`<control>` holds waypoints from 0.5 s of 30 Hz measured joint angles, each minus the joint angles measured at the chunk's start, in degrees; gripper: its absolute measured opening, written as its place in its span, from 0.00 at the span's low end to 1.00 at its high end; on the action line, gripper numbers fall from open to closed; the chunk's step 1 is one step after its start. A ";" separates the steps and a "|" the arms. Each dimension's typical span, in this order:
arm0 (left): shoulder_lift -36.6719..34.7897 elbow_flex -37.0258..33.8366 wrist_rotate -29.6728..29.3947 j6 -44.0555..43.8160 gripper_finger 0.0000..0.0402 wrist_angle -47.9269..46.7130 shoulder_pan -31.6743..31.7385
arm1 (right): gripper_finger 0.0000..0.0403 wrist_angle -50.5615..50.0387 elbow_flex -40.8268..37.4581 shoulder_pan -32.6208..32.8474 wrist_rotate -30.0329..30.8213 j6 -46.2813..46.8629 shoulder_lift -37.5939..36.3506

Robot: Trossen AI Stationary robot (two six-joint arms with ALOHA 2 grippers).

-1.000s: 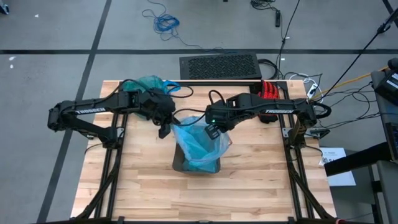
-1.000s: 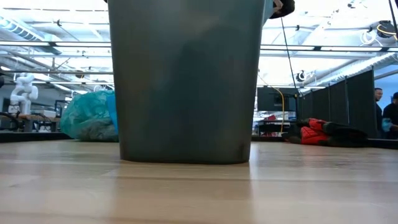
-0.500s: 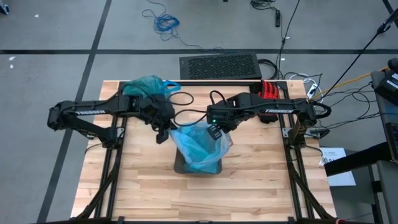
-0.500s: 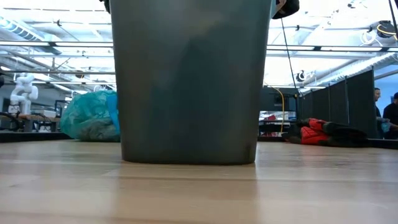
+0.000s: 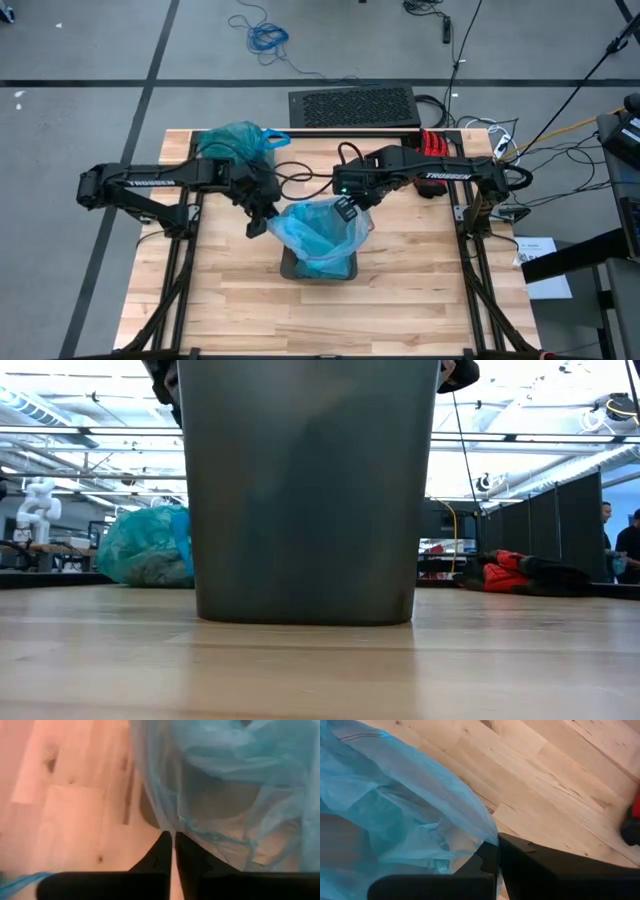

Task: Place trash/remove bag and relplace
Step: Insert the new blue trash bag into the trash bin

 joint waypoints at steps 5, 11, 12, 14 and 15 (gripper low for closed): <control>0.01 2.30 5.51 -1.55 0.20 0.07 0.11 | 0.04 0.00 0.00 0.02 0.19 -0.07 0.00; -0.01 6.29 6.24 -2.59 0.38 -0.39 0.11 | 0.20 0.00 0.00 0.02 1.82 -0.71 0.00; -0.01 6.93 6.01 -2.37 0.40 -1.08 0.11 | 0.23 0.00 0.00 0.02 1.83 -0.71 0.00; -0.01 8.32 4.70 -0.75 0.43 -2.96 0.11 | 0.29 0.01 0.00 0.02 1.83 -0.95 0.00; -0.03 8.74 4.03 0.22 0.44 -4.15 0.11 | 0.32 0.01 0.00 0.04 1.80 -1.33 0.00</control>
